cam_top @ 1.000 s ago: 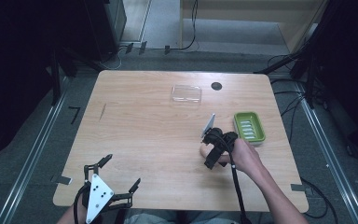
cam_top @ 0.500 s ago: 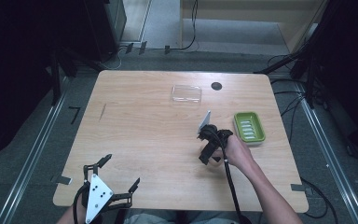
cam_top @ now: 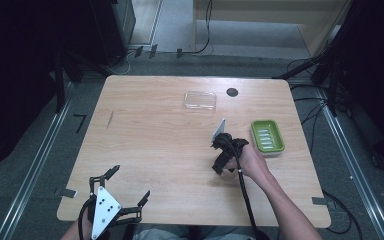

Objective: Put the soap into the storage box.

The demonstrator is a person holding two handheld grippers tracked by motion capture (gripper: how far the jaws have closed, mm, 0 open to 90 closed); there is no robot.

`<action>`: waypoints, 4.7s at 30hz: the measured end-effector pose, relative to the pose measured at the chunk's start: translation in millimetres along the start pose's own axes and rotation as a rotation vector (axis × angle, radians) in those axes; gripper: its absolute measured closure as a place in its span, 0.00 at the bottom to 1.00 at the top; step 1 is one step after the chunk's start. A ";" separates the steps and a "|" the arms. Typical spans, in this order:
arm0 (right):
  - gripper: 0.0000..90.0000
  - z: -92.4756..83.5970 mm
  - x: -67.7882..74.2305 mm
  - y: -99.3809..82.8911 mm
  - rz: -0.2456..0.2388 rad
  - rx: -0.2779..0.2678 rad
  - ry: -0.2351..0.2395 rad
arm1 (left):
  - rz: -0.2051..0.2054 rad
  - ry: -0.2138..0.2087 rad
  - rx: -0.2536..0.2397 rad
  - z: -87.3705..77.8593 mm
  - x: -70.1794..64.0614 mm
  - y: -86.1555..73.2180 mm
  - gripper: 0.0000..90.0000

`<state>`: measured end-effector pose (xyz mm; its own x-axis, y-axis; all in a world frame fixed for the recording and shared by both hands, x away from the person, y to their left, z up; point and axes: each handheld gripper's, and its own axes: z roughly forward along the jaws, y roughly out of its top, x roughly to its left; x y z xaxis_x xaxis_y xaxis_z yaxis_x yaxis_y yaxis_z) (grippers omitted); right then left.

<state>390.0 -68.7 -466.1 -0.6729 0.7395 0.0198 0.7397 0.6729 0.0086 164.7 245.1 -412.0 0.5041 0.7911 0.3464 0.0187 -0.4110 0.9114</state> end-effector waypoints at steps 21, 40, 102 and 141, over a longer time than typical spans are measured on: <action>0.37 -1.1 7.0 -4.8 0.013 -0.002 -0.014 | 0.000 0.002 0.001 -0.1 -0.1 0.1 0.00; 0.38 -9.3 4.2 -6.1 -0.030 0.017 -0.012 | 0.000 0.000 -0.002 -0.4 0.1 0.0 0.00; 0.38 -74.3 -36.1 -33.1 -0.035 -0.048 -0.036 | 0.003 0.002 0.001 0.3 -0.9 -0.1 0.00; 0.38 -82.5 -96.2 -49.0 0.115 -0.100 -0.032 | 0.002 0.003 0.002 0.2 -0.7 -0.2 0.00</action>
<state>419.1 -174.5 -385.9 -0.5825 0.8128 -0.0053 0.8078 0.5796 0.1075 164.5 244.5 -412.4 0.5014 0.7918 0.3488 0.0195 -0.4134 0.9103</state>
